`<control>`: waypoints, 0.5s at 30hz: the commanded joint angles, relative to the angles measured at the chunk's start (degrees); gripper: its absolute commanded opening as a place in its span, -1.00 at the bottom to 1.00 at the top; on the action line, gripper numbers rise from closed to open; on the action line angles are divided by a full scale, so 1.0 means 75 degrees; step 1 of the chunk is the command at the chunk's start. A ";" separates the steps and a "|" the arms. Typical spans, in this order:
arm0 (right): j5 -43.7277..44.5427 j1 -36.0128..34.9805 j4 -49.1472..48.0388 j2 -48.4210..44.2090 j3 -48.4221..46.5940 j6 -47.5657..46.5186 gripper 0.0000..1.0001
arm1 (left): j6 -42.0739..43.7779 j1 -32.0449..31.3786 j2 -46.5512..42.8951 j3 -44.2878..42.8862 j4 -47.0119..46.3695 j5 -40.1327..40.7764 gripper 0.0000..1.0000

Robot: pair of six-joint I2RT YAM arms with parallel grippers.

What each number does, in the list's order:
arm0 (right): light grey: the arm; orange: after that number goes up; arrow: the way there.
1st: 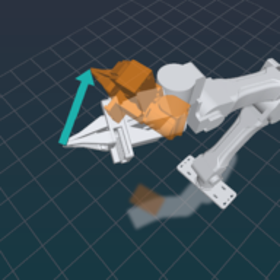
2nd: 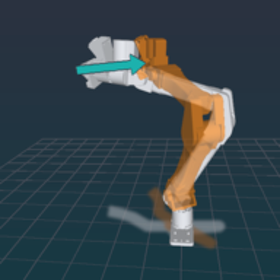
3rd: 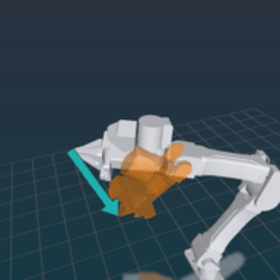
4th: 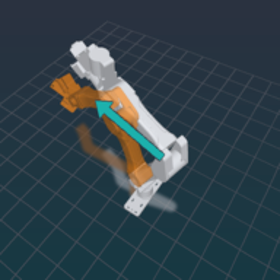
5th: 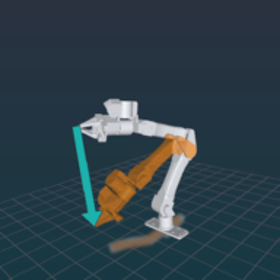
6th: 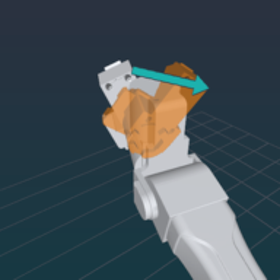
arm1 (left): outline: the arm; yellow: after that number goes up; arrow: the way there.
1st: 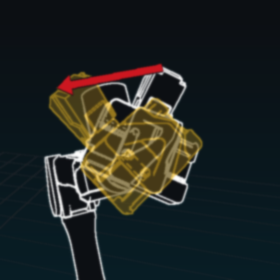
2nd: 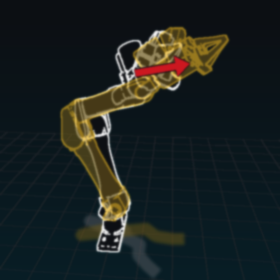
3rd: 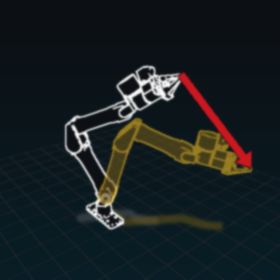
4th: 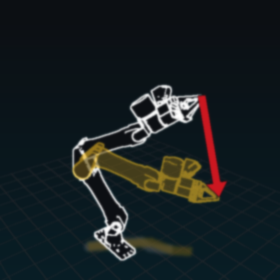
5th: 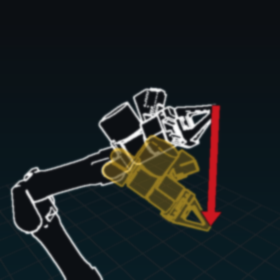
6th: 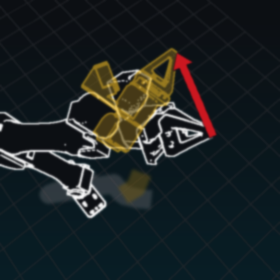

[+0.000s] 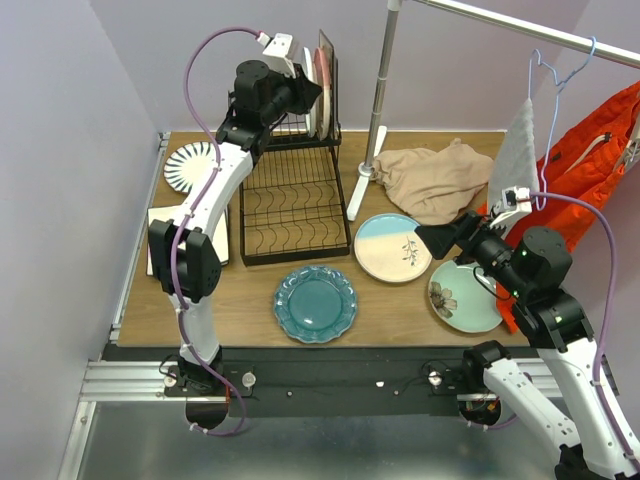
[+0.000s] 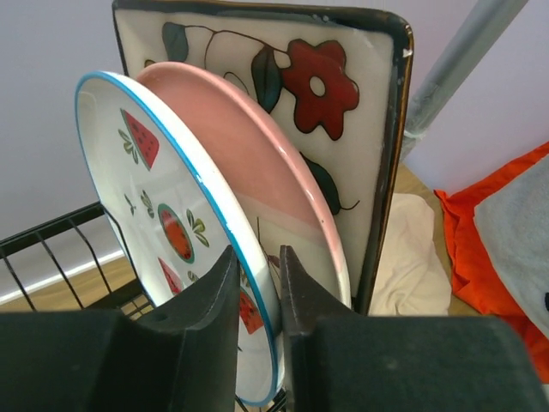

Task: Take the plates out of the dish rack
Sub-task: Unload the plate from the dish rack.

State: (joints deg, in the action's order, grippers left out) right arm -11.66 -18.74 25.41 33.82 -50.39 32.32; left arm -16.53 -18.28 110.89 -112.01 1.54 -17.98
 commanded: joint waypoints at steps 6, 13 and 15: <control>0.0184 0.0015 -0.0142 -0.0080 -0.0148 -0.0090 0.98 | 0.0189 0.0047 0.0062 -0.0322 0.0486 0.0264 -1.00; 0.0242 0.0015 -0.0153 -0.0209 -0.0078 0.0003 0.99 | 0.0166 0.0035 0.0004 -0.1155 0.0802 0.0194 -1.00; 0.0207 0.0015 -0.0153 -0.0197 -0.0055 0.0015 0.98 | 0.0119 0.0035 -0.0020 -0.1389 0.0872 0.0136 -1.00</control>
State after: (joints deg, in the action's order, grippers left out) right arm -11.20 -18.74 25.34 32.75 -50.39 32.34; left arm -16.29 -18.09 111.42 -117.01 8.75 -15.73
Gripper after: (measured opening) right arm 0.993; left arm 0.264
